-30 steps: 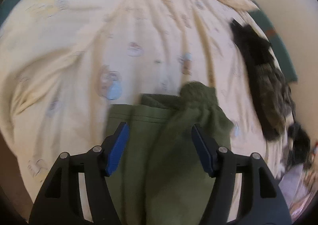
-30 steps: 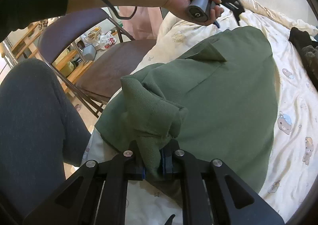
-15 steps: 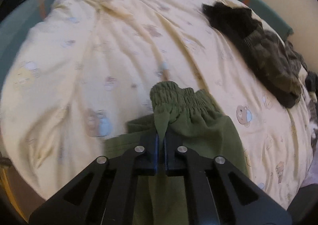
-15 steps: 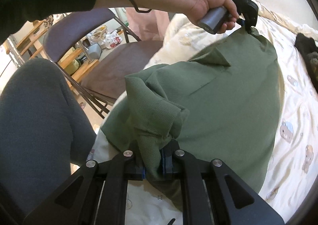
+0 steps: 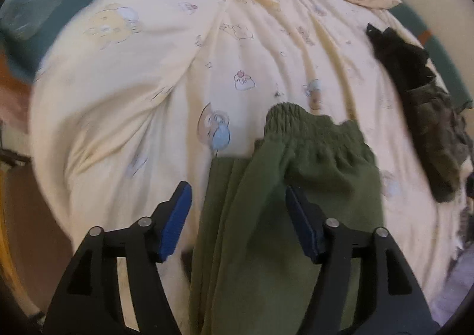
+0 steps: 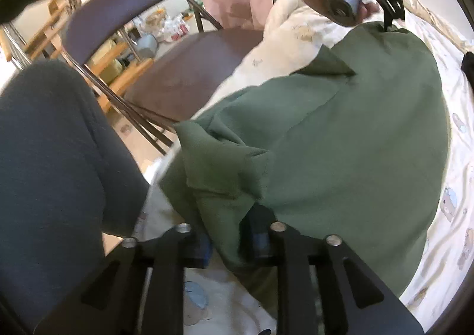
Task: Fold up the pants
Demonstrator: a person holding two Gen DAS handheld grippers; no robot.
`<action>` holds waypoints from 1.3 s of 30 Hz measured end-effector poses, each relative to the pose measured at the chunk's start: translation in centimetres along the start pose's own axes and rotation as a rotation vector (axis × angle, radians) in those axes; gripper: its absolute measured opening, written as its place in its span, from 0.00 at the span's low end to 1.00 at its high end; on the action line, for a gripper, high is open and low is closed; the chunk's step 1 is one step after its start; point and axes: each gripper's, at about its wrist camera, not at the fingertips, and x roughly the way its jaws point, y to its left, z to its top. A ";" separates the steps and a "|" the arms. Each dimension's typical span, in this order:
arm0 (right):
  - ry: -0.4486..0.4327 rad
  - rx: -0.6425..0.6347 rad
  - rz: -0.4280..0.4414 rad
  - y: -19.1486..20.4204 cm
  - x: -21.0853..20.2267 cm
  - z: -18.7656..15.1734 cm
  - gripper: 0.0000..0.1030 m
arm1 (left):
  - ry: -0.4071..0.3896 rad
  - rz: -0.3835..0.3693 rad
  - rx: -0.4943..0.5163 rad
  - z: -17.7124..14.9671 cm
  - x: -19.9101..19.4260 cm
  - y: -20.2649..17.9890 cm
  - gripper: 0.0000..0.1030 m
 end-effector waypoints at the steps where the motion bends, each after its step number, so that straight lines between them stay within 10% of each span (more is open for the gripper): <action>1: -0.013 0.015 0.027 -0.1 -0.5 -0.1 0.40 | -0.014 -0.002 0.008 -0.8 -1.4 0.0 0.61; 7: -0.082 0.026 0.073 0.9 -3.0 -0.9 0.59 | -0.126 0.086 0.067 -6.7 -8.5 -0.2 0.85; 26: -0.313 0.317 -0.123 -9.5 -15.5 -7.4 0.66 | -0.237 0.064 -0.022 -24.4 -18.7 0.6 0.85; 31: -0.332 0.636 -0.052 -15.4 -15.1 -9.2 0.67 | -0.136 0.051 -0.094 -26.7 -16.7 2.2 0.85; 37: -0.193 0.665 -0.034 -16.1 -11.9 -10.1 0.67 | 0.019 0.049 -0.197 -29.7 -14.1 5.2 0.84; 39: -0.191 0.640 -0.037 -15.6 -11.3 -9.6 0.67 | 0.083 -0.029 -0.195 -30.5 -13.1 5.2 0.67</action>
